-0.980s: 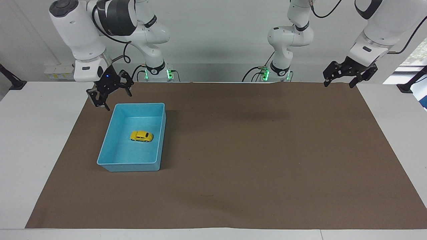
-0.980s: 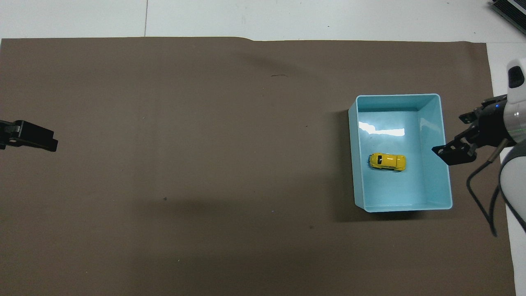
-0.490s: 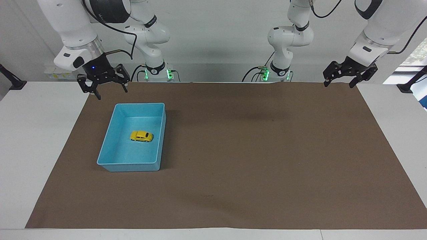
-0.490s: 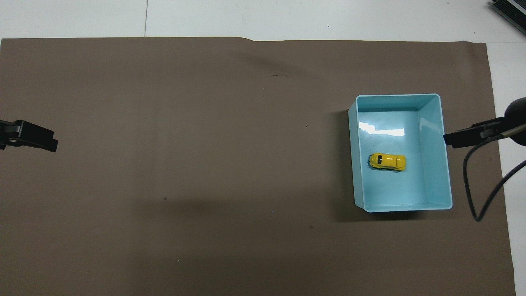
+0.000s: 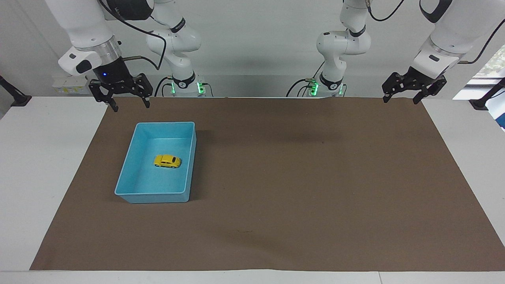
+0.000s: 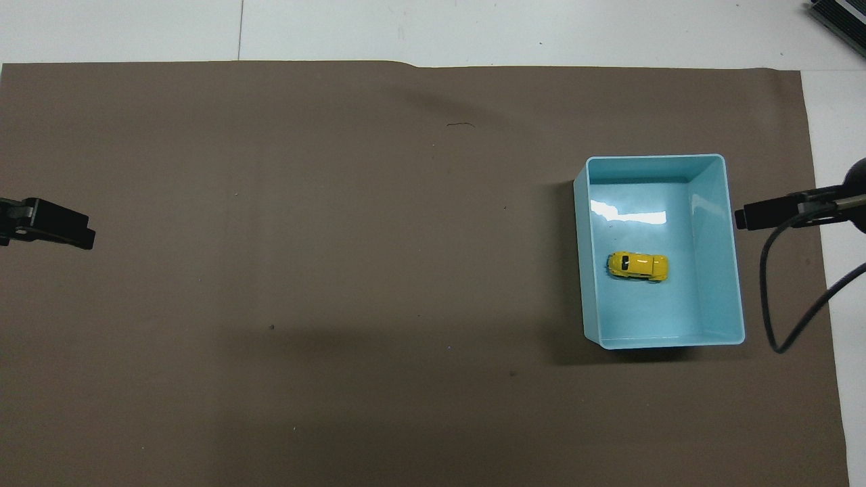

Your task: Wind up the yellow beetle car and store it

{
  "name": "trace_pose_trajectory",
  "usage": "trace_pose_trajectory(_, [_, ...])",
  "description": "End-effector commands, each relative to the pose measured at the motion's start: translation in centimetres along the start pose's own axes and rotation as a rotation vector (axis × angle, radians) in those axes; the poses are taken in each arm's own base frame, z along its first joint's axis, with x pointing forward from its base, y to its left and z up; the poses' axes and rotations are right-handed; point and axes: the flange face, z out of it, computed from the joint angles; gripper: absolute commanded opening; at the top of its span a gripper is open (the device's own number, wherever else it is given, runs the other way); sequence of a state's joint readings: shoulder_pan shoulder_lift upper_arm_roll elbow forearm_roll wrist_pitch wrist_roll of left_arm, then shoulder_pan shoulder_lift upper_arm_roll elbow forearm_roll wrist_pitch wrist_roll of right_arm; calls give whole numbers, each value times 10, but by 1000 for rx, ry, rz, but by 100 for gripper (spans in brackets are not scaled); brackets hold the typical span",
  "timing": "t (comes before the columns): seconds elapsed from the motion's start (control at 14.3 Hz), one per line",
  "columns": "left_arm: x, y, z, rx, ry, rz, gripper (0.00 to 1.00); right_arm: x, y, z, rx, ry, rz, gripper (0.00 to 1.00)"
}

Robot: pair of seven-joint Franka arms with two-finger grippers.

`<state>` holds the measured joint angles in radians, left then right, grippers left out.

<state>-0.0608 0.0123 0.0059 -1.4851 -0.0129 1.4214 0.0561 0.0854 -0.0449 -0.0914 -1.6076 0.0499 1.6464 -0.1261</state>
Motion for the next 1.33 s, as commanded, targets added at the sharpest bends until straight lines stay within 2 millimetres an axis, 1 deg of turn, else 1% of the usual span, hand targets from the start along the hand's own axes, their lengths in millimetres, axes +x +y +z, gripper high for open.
trace_pose_trajectory(0.0, [-4, -1, -2, 8, -4, -13, 100, 0, 0, -7, 2, 3, 23, 100])
trace_pose_trajectory(0.28, [-4, -1, -2, 8, -4, -13, 100, 0, 6, -7, -3, 10, 30, 100])
trace_pose_trajectory(0.56, [-4, -1, -2, 8, -6, -13, 100, 0, 1, -7, -2, 7, 20, 100])
trace_pose_trajectory(0.91, [-4, -1, -2, 8, -6, -13, 100, 0, 2, -7, -2, 8, 21, 100])
trace_pose_trajectory(0.98, [-4, -1, -2, 8, -4, -13, 100, -1, 6, -7, -2, 4, 24, 100])
trace_pose_trajectory(1.26, [-4, -1, -2, 8, -4, -13, 100, -7, 7, -7, 1, -15, 30, 100])
